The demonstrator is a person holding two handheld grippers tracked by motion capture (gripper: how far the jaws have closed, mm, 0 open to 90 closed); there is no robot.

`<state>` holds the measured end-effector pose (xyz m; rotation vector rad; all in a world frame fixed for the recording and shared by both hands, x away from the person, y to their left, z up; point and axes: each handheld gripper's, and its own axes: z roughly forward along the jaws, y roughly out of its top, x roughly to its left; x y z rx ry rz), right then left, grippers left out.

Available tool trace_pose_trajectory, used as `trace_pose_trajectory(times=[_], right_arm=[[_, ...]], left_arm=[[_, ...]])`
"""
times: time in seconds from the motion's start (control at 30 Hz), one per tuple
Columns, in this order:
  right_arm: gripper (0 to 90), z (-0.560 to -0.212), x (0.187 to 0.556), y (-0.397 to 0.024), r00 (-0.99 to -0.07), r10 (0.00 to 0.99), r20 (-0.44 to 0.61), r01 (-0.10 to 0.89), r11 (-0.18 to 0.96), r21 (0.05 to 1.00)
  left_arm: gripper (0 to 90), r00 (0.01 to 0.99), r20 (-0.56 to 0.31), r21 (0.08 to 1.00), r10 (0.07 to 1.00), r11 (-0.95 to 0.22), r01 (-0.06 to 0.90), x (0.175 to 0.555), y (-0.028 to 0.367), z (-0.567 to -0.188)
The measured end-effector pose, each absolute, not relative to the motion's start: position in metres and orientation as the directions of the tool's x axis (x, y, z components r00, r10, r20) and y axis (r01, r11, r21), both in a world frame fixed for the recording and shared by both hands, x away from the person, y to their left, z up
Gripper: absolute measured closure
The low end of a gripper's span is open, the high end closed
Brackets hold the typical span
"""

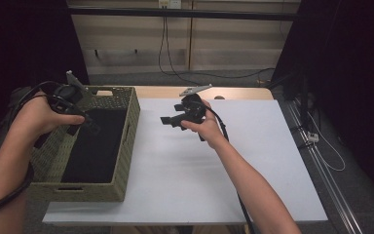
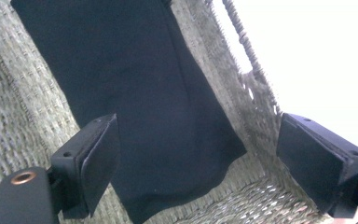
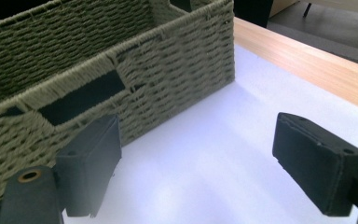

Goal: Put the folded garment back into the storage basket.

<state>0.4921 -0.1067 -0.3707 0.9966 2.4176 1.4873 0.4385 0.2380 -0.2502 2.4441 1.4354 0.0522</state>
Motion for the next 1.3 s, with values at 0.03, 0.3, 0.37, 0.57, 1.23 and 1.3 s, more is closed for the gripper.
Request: trace_pose_trajectory(times=[0.03, 0.3, 0.37, 0.57, 1.23, 1.3], right_arm=[[14.0, -0.371, 0.491, -0.109, -0.772, 0.597, 0.218, 0.466, 0.299, 0.833], [13.3, -0.371, 0.481, -0.126, -0.765, 0.606, 0.217, 0.478, 0.307, 0.823], [12.9, -0.372, 0.479, -0.13, -0.764, 0.609, 0.214, 0.481, 0.316, 0.818], [12.9, -0.375, 0.474, -0.139, -0.764, 0.611, 0.209, 0.489, 0.336, 0.805], [12.9, -0.379, 0.454, -0.168, -0.746, 0.636, 0.194, 0.504, 0.351, 0.789], [12.9, -0.379, 0.451, -0.17, -0.744, 0.637, 0.201, 0.51, 0.348, 0.786]], left_arm=[[14.4, 0.505, -0.129, 0.28, 0.853, -0.457, 0.844, 0.439, 0.238, -0.251], [12.6, 0.517, -0.14, 0.331, 0.845, -0.452, 0.828, 0.44, 0.232, -0.256], [11.8, 0.523, -0.143, 0.352, 0.84, -0.451, 0.82, 0.439, 0.232, -0.257], [10.9, 0.533, -0.149, 0.47, 0.833, -0.415, 0.779, 0.437, 0.233, -0.26], [9.0, 0.561, -0.182, 0.642, 0.807, -0.335, 0.689, 0.424, 0.235, -0.277], [8.8, 0.566, -0.18, 0.65, 0.804, -0.334, 0.682, 0.422, 0.234, -0.278]])
